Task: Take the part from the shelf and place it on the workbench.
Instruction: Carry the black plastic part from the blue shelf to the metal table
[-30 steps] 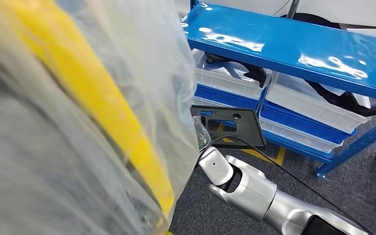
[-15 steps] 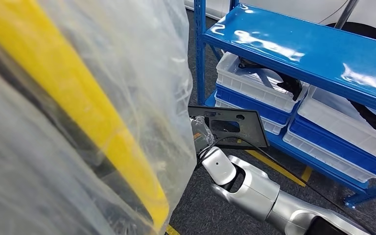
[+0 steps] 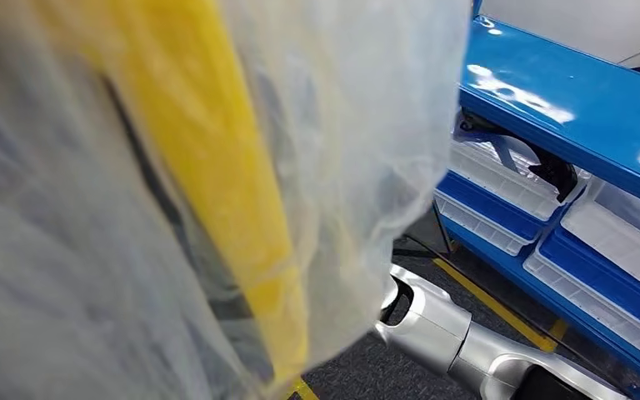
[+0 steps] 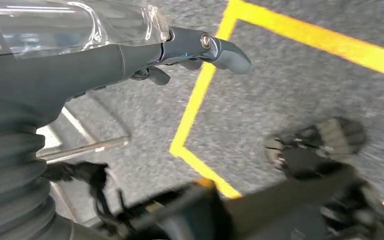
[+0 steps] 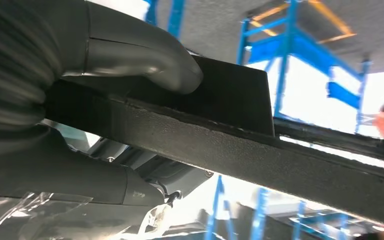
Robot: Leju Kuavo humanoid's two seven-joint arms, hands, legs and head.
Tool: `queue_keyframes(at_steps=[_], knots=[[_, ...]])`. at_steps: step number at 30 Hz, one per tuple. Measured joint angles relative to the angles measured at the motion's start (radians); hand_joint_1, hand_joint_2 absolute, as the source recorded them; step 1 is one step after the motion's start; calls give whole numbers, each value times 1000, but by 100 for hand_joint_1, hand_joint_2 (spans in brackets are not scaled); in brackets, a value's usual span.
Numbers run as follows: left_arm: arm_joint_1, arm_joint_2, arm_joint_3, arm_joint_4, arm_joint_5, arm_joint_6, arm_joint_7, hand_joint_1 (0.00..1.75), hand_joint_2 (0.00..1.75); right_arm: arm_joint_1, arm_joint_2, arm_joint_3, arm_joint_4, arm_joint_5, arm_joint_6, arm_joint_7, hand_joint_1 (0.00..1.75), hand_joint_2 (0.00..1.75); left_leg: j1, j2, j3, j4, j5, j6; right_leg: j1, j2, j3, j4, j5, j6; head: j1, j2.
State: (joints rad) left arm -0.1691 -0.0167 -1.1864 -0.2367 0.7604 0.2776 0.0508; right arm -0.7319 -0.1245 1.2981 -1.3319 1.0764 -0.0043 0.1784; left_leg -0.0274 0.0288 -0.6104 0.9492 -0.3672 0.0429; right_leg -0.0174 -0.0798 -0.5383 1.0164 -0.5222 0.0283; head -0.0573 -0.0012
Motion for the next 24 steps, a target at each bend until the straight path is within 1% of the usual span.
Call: queue_keyframes(at_steps=[1, 2, 3, 4, 5, 6, 7, 8, 9, 10, 11, 12, 13, 14, 15, 16, 17, 18, 19, 20, 21, 22, 23, 24], knots=[[0, 0, 0, 0, -2, 0, 2, 0, 175, 0, 0, -1, 0, -3, 3, 0, 175, 175, 4, -10, 7, -8, 2, 6, 0, 26, -16, 37, -20, 0, 0, 0], [-3, 0, 0, 0, -5, 0, 3, 0, 175, 1, -2, -1, 0, -5, 8, 1, 175, 175, 6, -21, 11, -11, 3, 12, 0, 54, -45, 94, -45, -1, 1, 0], [-6, 0, 0, 0, -7, 0, 4, 0, 175, 3, -3, -1, -1, -7, 12, 2, 175, 175, 7, -33, 12, -12, 3, 17, 1, 71, -83, 162, -71, -2, 1, 0], [-8, -1, 0, 0, -9, 0, 5, 0, 175, 5, -6, -1, -1, -11, 17, 3, 175, 175, 7, -47, 12, -11, 3, 18, 0, 77, -121, 222, -87, -1, 1, 0], [-8, -2, 0, 0, -10, 0, 7, 0, 175, 8, -8, -1, -1, -15, 22, 3, 175, 175, 8, -60, 13, -10, 2, 17, 0, 79, -147, 255, -88, 2, 1, 0], [-7, -3, 0, 0, -11, -1, 8, 0, 175, 10, -10, -1, -1, -20, 27, 3, 175, 175, 10, -73, 14, -8, 0, 15, -2, 80, -156, 251, -68, 5, 1, 0], [-6, -3, 0, 0, -12, -1, 7, 0, 175, 10, -10, -2, -1, -25, 32, 3, 175, 175, 13, -84, 14, -3, -2, 11, -4, 82, -145, 208, -31, 9, 1, 0], [-6, -4, 0, 0, -12, -1, 6, 0, 175, 10, -10, -2, -1, -29, 37, 3, 175, 175, 17, -95, 14, 4, -7, 5, -9, 89, -122, 142, 12, 15, 1, 0], [-6, -4, 0, 0, -13, -1, 5, 0, 175, 9, -10, -2, 0, -33, 41, 3, 175, 175, 19, -105, 11, 14, -14, -2, -13, 103, -97, 82, 42, 21, 2, 0], [-7, -4, 0, 0, -13, -1, 4, 0, 175, 8, -10, -2, 0, -36, 45, 2, 175, 175, 20, -114, 6, 25, -20, -9, -16, 113, -80, 38, 61, 21, 3, 0], [-8, -4, 0, 0, -13, -1, 4, 0, 175, 8, -9, -2, 0, -38, 47, 2, 175, 175, 20, -120, 1, 32, -24, -15, -17, 121, -73, 18, 66, 17, 4, 0], [-8, -4, 0, 0, -12, 0, 4, 0, 175, 8, -8, -2, 0, -39, 49, 1, 175, 175, 20, -125, -4, 36, -25, -20, -15, 123, -73, 17, 63, 11, 5, 0], [-8, -3, 0, 0, -12, 0, 4, 0, 175, 8, -8, -2, 0, -38, 49, 0, 175, 175, 22, -129, -7, 37, -25, -22, -14, 115, -74, 16, 65, 2, 6, 0], [-7, -3, 0, 0, -12, 0, 4, 0, 175, 7, -6, -2, 1, -38, 49, 1, 175, 175, 23, -126, -8, 39, -27, -25, -14, 110, -73, 16, 66, -4, 6, 0], [-6, -3, 0, 0, -12, 0, 4, 0, 175, 5, -5, -2, 1, -35, 49, 1, 175, 175, 23, -113, -15, 54, -34, -29, -14, 103, -71, 15, 66, -9, 5, 0], [-6, -3, 0, 0, -12, 1, 4, 0, 175, 3, -4, -2, 1, -31, 48, 1, 175, 175, 24, -94, -30, 86, -51, -35, -15, 96, -70, 14, 66, -15, 3, 0], [-7, -3, 1, 0, -12, 1, 3, 0, 175, 0, -2, -2, 1, -24, 47, 2, 175, 175, 25, -73, -54, 138, -75, -41, -14, 89, -68, 14, 65, -18, 2, 0], [-9, -4, 1, 0, -12, 2, 2, 0, 175, -2, -2, -2, 1, -17, 46, 2, 175, 175, 26, -56, -88, 205, -103, -46, -13, 80, -66, 14, 63, -21, -1, 0], [-12, -4, 1, 0, -12, 2, 2, 0, 175, -2, -2, -1, 1, -10, 46, 3, 175, 175, 28, -49, -122, 272, -126, -50, -12, 69, -65, 14, 61, -23, -1, 0], [-15, -4, 2, 0, -12, 3, 1, 0, 175, -2, -2, 0, 1, -4, 46, 3, 175, 175, 29, -45, -147, 316, -137, -51, -10, 57, -64, 14, 60, -24, -2, 0], [-16, -4, 2, 0, -13, 3, 2, 0, 175, -2, -1, 0, 1, -1, 47, 3, 175, 175, 29, -43, -153, 325, -132, -49, -9, 45, -62, 14, 58, -24, -2, 0], [-16, -4, 3, 0, -13, 3, 2, 0, 175, -2, -1, 1, 1, 1, 47, 3, 175, 175, 28, -40, -138, 293, -111, -45, -8, 34, -60, 14, 55, -24, -2, 0], [-15, -4, 3, 0, -13, 3, 3, 0, 175, -3, 1, 1, 0, 2, 47, 3, 175, 175, 25, -28, -103, 226, -80, -38, -7, 23, -56, 13, 53, -24, -2, 0], [-13, -4, 3, 0, -13, 3, 4, 0, 175, -4, 2, 1, 0, 3, 47, 3, 175, 175, 17, -3, -64, 149, -54, -30, -6, 12, -52, 12, 50, -23, -2, 0]])
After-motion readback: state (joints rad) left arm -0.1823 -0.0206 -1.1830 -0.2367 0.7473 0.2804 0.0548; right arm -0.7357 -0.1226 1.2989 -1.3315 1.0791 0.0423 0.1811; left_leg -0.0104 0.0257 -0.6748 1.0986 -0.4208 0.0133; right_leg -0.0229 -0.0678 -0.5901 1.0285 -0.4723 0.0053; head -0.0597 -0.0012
